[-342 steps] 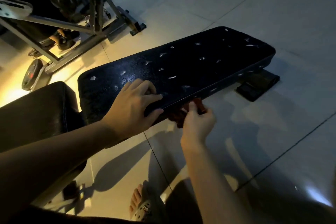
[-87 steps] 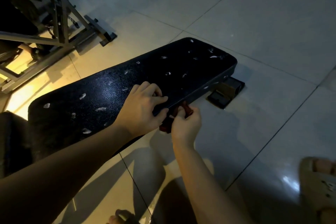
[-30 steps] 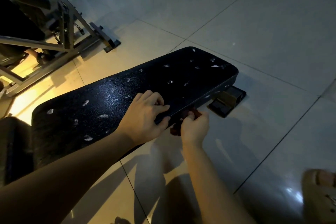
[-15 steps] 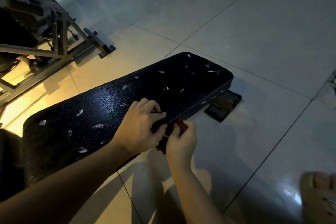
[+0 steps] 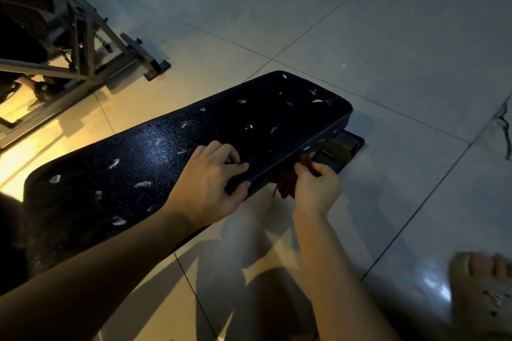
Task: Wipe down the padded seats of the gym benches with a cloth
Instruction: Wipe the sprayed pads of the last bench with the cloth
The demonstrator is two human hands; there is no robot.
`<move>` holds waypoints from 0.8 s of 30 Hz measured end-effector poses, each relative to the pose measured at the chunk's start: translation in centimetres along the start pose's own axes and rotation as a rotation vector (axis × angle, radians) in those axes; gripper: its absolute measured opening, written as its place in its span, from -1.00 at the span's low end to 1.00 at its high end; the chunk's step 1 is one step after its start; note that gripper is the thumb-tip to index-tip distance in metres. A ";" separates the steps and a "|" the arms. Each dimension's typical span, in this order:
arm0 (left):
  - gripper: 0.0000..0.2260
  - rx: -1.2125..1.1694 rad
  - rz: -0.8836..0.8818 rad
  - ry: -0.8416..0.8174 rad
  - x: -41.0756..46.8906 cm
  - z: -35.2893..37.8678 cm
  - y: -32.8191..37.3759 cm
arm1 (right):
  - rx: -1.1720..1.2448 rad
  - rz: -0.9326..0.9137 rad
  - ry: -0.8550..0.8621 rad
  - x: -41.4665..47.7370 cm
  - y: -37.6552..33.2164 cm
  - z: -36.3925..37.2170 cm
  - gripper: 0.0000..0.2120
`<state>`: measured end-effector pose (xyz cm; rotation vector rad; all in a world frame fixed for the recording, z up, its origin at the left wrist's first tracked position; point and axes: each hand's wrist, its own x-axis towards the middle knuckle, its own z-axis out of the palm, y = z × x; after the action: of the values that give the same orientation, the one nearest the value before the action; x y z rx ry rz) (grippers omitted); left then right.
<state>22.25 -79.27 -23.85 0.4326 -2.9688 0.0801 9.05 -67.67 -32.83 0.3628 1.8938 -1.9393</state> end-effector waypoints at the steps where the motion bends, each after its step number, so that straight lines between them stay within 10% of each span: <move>1: -0.65 0.002 0.002 0.000 0.0 0.0 0.0 | 0.014 -0.021 -0.025 -0.9 0.1 0.0 -0.92; 11: -0.66 0.012 0.010 -0.007 0.1 -0.2 0.1 | -0.193 -0.374 -0.403 -7.3 2.3 -0.9 -0.87; 19: -0.64 0.022 0.011 -0.030 -0.1 -0.2 0.1 | -0.170 -0.188 -0.153 -1.1 -0.8 -0.3 -0.86; 24: -0.60 0.020 0.015 -0.037 0.1 -0.3 0.0 | -0.044 -0.121 -0.417 -8.5 1.5 -0.4 -0.82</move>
<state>22.20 -79.23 -23.51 0.4189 -3.0106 0.1045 17.25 -66.33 -30.31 -0.1648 1.7093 -1.8653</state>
